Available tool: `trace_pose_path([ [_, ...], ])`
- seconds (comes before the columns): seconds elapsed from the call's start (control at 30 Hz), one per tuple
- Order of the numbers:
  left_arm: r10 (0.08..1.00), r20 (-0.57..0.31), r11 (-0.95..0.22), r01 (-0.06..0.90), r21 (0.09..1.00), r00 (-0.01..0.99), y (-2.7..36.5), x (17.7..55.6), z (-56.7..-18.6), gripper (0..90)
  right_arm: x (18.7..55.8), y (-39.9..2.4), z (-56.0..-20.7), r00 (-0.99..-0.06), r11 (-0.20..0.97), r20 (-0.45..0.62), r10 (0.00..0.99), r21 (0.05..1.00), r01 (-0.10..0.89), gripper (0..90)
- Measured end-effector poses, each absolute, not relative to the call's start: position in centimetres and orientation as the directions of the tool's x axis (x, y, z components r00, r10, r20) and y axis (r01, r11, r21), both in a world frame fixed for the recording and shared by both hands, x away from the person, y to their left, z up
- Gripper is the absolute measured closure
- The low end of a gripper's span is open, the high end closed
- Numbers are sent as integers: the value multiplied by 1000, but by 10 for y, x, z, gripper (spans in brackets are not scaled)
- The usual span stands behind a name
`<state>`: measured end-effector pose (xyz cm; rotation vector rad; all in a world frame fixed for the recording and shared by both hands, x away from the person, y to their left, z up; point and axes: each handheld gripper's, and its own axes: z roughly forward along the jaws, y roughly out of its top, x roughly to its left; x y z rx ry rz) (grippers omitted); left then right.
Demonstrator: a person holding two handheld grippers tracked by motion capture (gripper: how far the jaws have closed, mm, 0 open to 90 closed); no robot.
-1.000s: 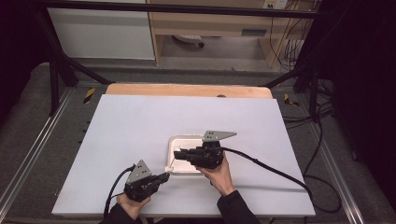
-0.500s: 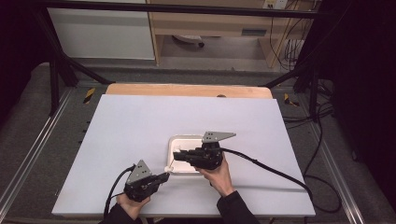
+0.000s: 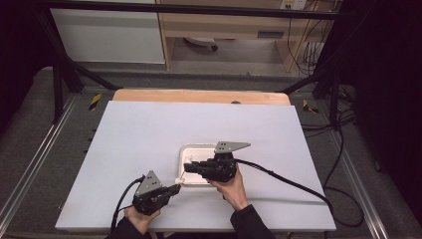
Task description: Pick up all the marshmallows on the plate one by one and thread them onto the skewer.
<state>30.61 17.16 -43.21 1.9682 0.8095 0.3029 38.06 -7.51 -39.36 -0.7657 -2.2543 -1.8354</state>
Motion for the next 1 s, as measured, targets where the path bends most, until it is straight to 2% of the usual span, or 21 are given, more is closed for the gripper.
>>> trace_pose_path([
  [0.33,650,-100,-345,410,844,753,171,307,-431,890,381,-75,-395,-864,138,406,298,877,460,852],
  [0.8,631,-124,-333,412,848,766,171,309,-433,890,383,-78,-390,-867,151,383,319,883,445,822],
  [0.87,628,-127,-332,412,848,768,171,309,-433,890,383,-78,-390,-868,152,374,327,886,439,800],
  [0.93,628,-124,-335,410,848,768,171,309,-433,890,383,-78,-389,-866,151,362,344,889,432,703],
  [1.0,625,-122,-339,409,847,771,171,308,-433,890,383,-79,-388,-864,137,361,351,893,428,655],
])
